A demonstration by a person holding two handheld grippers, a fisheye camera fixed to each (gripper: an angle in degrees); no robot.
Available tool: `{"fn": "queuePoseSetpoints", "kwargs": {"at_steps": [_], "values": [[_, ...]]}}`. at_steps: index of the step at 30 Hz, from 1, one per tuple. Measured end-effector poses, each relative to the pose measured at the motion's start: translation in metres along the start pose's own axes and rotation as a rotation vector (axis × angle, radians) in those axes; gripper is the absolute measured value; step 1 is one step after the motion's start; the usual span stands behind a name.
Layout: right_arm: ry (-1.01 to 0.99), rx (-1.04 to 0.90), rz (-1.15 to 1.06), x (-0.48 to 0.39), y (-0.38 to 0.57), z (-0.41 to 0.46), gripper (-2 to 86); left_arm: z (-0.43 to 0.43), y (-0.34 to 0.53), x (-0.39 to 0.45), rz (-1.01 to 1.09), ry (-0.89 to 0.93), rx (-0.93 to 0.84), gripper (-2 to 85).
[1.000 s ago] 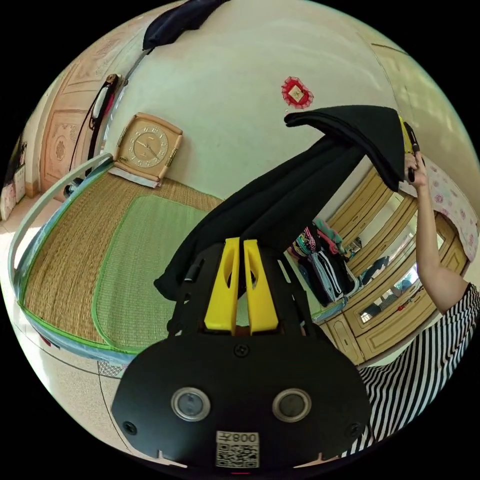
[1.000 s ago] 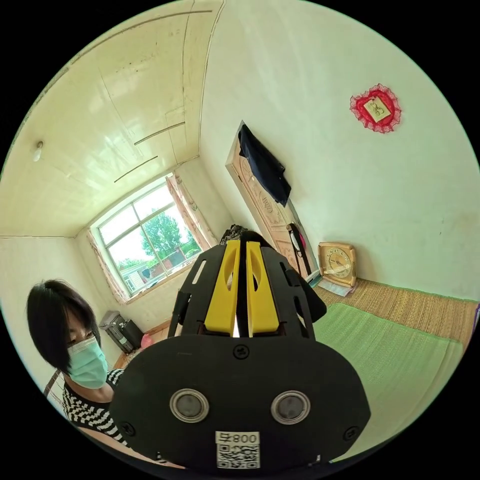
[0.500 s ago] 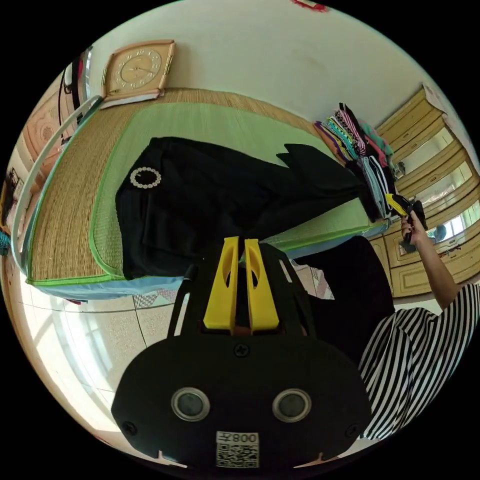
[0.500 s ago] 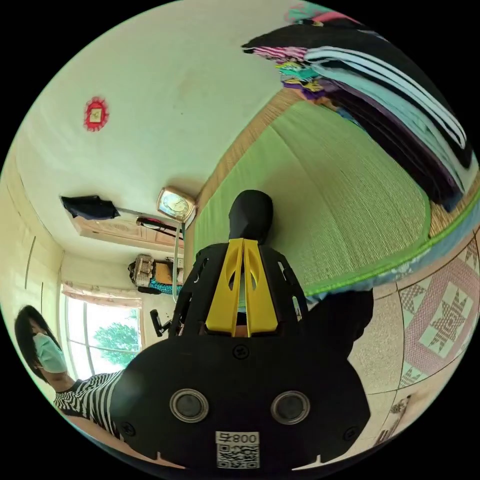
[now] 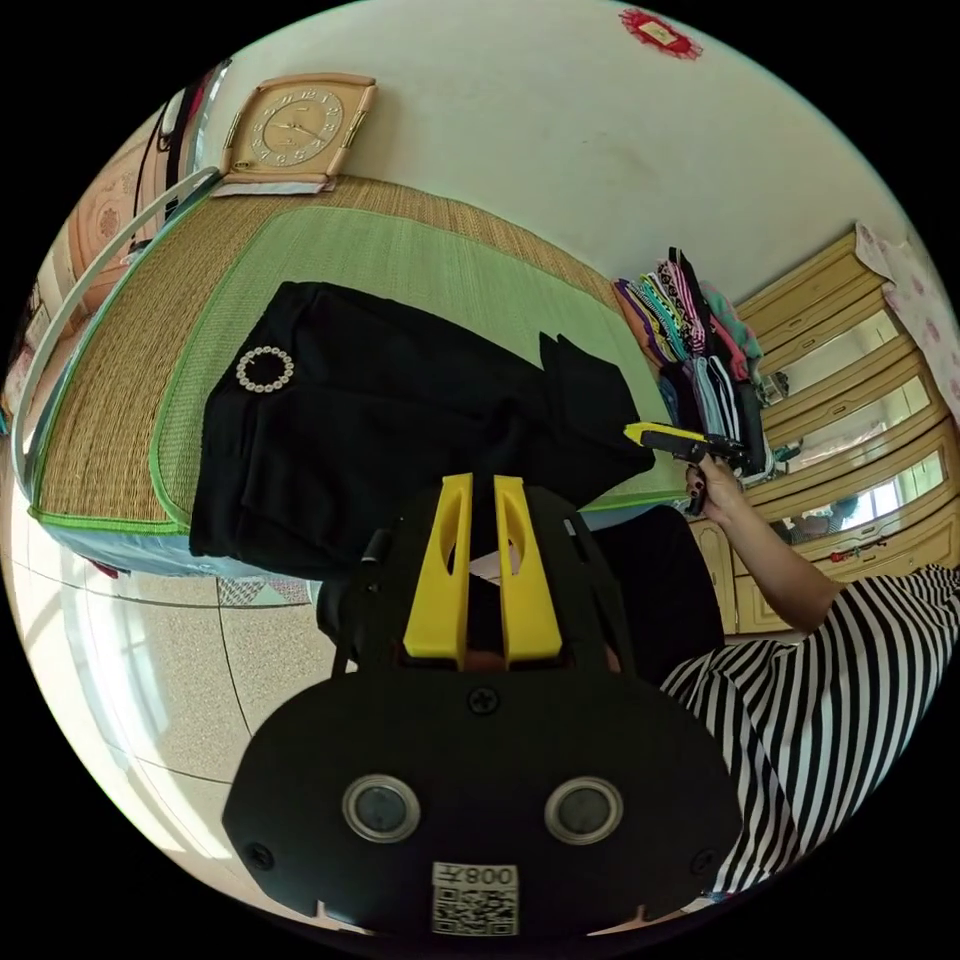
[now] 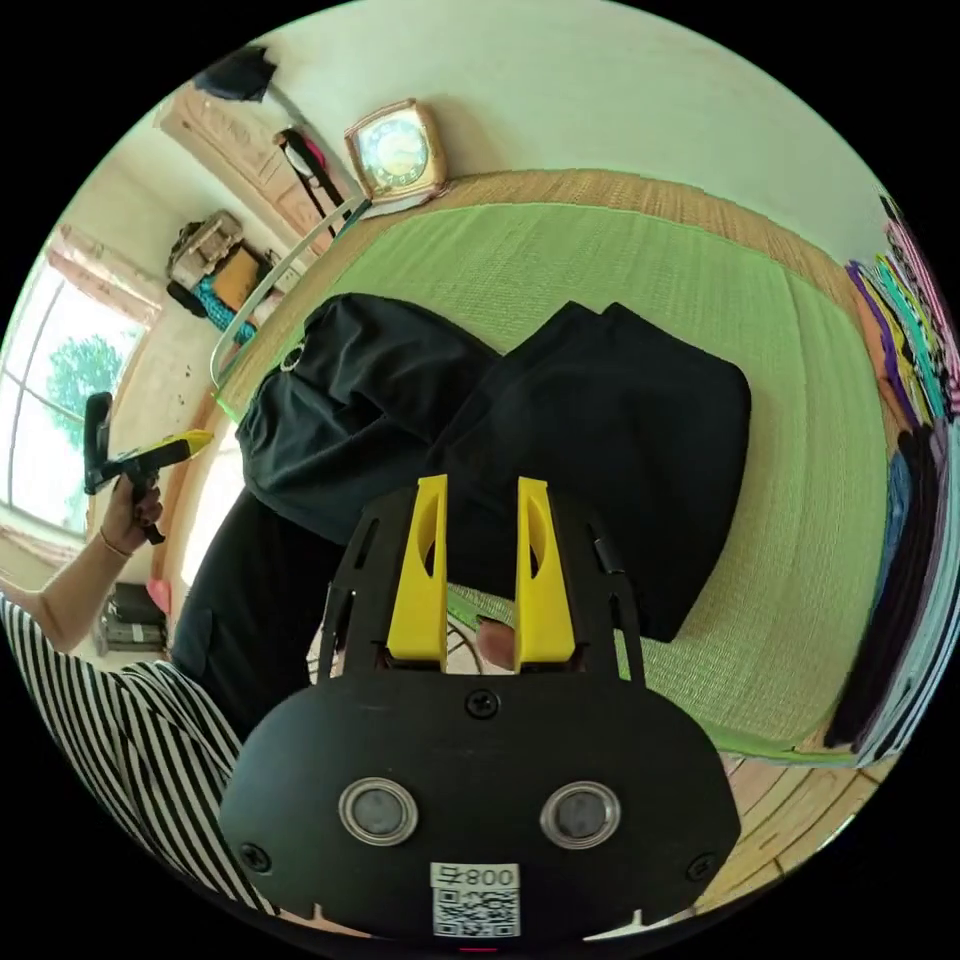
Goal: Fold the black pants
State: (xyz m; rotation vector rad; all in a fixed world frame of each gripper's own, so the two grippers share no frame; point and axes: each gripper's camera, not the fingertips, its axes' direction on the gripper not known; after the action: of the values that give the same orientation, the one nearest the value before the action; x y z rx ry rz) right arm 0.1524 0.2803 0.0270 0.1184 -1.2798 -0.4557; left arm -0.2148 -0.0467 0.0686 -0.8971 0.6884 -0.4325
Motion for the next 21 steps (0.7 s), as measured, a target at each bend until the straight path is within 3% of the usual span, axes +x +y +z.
{"fn": "queuePoseSetpoints", "kwargs": {"at_steps": [4, 10, 15, 21], "values": [[0.140, -0.097, -0.140, -0.025, -0.023, 0.042, 11.1, 0.036, -0.040, 0.011, -0.003, 0.064, -0.058, 6.5], [0.206, -0.141, -0.167, -0.024, -0.023, 0.070, 7.9, 0.090, -0.121, 0.052, 0.123, 0.100, -0.124, 7.1], [0.196, -0.125, -0.150, -0.015, -0.017, 0.072, 3.4, 0.133, -0.178, 0.090, 0.216, 0.138, -0.208, 7.3], [0.074, -0.097, -0.075, 0.017, -0.002, 0.062, 0.6, 0.200, -0.216, 0.113, 0.146, 0.124, -0.416, 6.8]]}}
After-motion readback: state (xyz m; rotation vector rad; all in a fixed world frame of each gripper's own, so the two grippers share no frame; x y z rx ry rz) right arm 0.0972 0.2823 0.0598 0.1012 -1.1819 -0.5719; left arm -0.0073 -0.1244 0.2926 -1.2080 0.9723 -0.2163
